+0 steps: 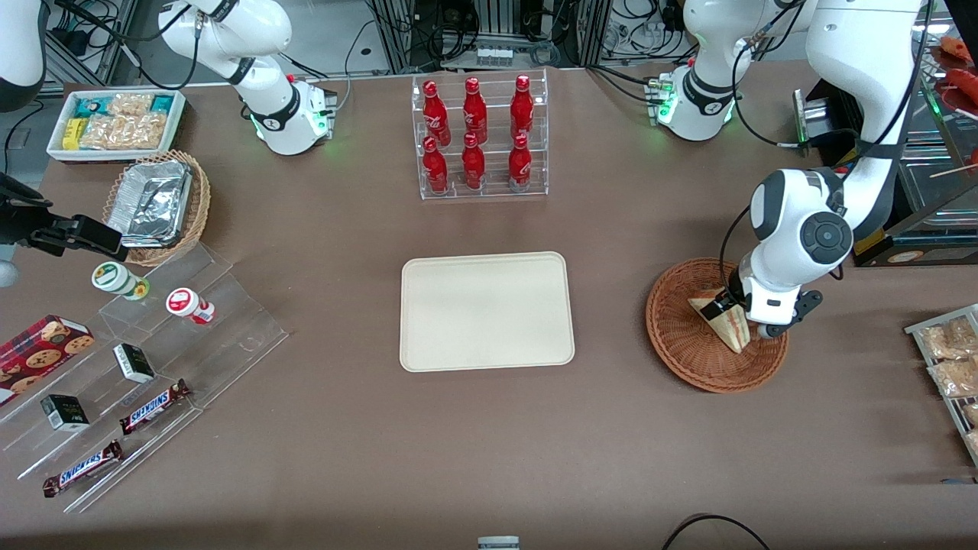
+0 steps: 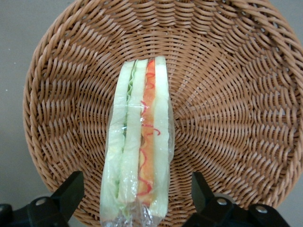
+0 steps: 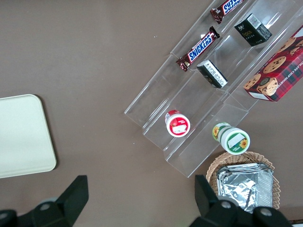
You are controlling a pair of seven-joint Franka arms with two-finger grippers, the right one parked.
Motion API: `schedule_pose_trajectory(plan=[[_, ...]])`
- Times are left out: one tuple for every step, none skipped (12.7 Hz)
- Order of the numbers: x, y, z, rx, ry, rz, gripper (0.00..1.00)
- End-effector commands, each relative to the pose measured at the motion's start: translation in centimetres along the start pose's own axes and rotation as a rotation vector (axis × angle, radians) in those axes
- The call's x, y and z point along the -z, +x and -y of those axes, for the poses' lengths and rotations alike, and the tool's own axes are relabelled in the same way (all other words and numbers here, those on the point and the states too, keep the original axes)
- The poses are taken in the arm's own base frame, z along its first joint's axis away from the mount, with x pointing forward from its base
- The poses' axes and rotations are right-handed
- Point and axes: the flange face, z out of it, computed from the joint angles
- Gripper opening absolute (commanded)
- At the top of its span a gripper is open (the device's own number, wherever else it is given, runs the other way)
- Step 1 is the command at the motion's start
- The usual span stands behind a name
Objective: Place sandwich from basket to tray
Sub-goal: 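Lower the open left gripper around the sandwich's upright edge, then close the left gripper on the sandwich and lift it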
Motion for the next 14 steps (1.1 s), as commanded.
schedule_pose_trajectory(plan=[[-0.2,0.1,0.0,0.018,-0.006,-0.011,0.67],[-0.2,0.1,0.0,0.018,-0.004,-0.009,0.44],[-0.3,0.0,0.0,0.018,-0.003,-0.008,0.23],[-0.1,0.0,0.0,0.016,0.000,-0.006,0.03],[0.1,0.0,0.1,0.014,0.000,-0.008,0.00],[0.2,0.0,0.1,0.013,0.002,-0.006,0.00],[0.4,0.0,0.1,0.008,0.002,-0.010,0.00],[1.0,-0.2,0.0,0.004,0.008,-0.007,0.00],[2.1,-0.2,-0.2,-0.001,0.017,-0.003,0.00],[3.6,-0.5,-1.1,-0.019,0.024,-0.001,0.00],[5.2,-1.0,-2.4,-0.046,0.038,0.008,0.00],[6.9,-1.3,-3.7,-0.067,0.054,0.019,0.00],[8.8,-1.7,-5.3,-0.099,0.073,0.034,0.00],[10.6,-1.9,-6.6,-0.115,0.086,0.045,0.00]])
